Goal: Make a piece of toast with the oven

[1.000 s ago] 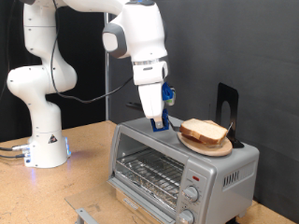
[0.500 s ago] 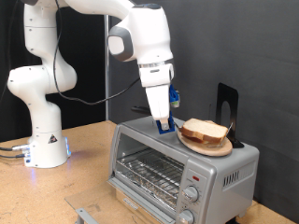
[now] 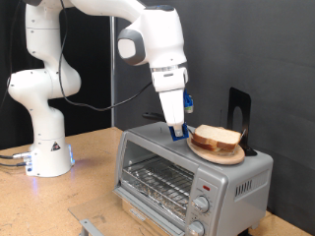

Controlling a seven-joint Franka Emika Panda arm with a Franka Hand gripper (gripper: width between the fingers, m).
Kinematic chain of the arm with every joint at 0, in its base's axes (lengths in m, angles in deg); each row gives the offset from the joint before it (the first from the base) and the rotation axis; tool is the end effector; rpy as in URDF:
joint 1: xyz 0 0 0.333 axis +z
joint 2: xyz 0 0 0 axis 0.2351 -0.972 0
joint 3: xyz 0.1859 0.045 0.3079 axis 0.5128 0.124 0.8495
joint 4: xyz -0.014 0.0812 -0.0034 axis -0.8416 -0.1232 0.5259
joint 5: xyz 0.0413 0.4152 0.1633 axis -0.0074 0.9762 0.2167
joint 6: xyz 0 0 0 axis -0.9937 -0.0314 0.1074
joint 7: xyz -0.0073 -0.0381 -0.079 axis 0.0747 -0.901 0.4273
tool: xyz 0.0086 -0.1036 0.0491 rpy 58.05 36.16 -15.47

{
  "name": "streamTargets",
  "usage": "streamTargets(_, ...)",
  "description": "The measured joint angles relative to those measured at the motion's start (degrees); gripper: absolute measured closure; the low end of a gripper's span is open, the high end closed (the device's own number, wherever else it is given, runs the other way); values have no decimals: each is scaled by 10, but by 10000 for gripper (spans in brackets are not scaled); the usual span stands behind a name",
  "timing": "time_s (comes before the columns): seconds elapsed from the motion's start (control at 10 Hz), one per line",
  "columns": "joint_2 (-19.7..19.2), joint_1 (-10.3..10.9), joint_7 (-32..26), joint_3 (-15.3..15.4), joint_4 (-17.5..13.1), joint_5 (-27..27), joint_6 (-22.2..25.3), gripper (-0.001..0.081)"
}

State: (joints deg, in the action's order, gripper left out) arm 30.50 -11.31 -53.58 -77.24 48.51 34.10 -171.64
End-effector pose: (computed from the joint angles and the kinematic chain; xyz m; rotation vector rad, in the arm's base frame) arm 0.6053 0.1156 0.4325 -2.9952 -0.0838 -0.2749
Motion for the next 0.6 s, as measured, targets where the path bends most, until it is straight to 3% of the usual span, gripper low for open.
streamTargets(0.3,5,0,-1,4,22,4,-53,406)
streamTargets(0.6,37,0,-45,5,71,59,-85,406)
